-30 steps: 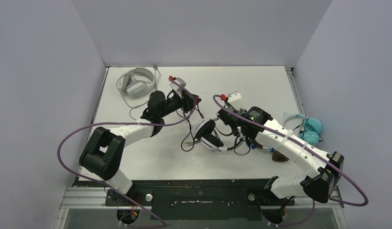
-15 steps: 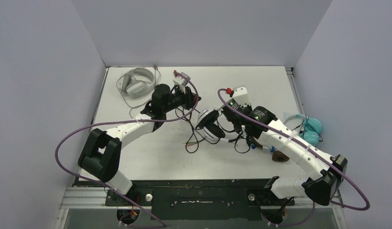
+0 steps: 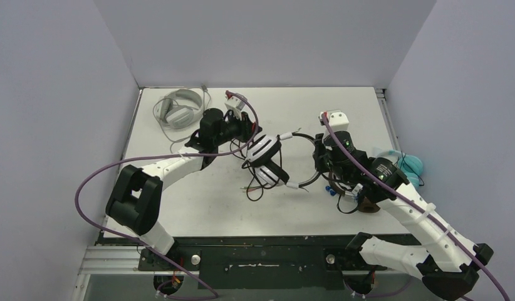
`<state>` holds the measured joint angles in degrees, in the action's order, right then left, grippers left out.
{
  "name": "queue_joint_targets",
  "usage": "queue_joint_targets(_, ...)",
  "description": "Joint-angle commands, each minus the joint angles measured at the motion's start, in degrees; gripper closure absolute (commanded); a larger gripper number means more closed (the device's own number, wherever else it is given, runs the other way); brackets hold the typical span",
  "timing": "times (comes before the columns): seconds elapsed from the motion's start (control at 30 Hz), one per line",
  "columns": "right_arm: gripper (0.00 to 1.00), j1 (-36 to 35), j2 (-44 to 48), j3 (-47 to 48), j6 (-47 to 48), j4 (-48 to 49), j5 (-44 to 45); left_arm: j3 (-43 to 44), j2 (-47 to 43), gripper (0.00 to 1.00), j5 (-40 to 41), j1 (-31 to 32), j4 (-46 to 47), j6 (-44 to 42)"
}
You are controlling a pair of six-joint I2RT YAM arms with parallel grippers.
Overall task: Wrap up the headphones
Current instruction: Wrap the headphones cable around the headphones.
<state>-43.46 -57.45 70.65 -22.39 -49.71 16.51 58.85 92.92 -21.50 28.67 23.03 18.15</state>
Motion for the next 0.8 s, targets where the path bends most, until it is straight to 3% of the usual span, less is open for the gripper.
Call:
queue_joint_targets(0.0,1.00,2.5,1.7,1.6,-4.5,5.2,8.1,-1.8,-1.8,0.87,-1.8,-0.2,4.1,3.6)
queue_joint_targets(0.33,1.00,4.0,7.6,2.4,-6.6,18.2,-1.1,-14.5,-2.3,0.90,-4.7,4.3,14.7,10.3)
queue_joint_targets(0.53,1.00,4.0,4.4,8.0,-6.5,17.6,-19.8,-17.5,-1.4,0.90,-4.6,3.0,16.9,10.1)
queue_joint_targets(0.77,1.00,4.0,1.3,11.0,-0.1,8.5,-42.6,-12.3,1.3,0.90,-5.5,0.3,17.8,7.4)
